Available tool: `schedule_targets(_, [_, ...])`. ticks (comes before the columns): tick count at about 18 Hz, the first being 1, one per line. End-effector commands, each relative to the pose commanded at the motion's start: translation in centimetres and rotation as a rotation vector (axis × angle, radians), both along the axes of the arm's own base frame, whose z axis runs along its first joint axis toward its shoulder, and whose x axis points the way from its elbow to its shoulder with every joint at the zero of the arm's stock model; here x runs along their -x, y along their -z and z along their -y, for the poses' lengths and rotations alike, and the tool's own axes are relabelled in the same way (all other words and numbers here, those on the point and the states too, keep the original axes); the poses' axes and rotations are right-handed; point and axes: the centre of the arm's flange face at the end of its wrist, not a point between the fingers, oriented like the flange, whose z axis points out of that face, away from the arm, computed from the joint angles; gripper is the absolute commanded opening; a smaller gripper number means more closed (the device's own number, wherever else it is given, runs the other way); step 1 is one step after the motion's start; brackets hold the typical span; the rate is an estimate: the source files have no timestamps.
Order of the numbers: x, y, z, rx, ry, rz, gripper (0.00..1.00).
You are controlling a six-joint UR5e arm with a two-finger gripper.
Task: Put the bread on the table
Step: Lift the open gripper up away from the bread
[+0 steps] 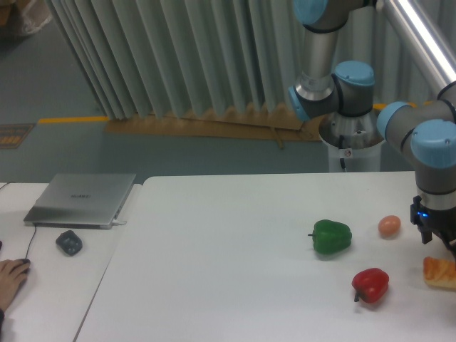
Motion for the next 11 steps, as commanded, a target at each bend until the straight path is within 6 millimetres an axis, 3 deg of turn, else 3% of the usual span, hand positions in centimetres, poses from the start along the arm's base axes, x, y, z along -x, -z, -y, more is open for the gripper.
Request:
schedule_targets(3, [1.0,-1.6,1.2,0.066,0.189,0.073,1.00])
schedule_targets(4, [2.1,-2.4,2.2,0.093,0.263,0.115,1.00])
schedule_targets(11, [3.0,-2.8,3.5,0.125,0.498,0.153,1.00])
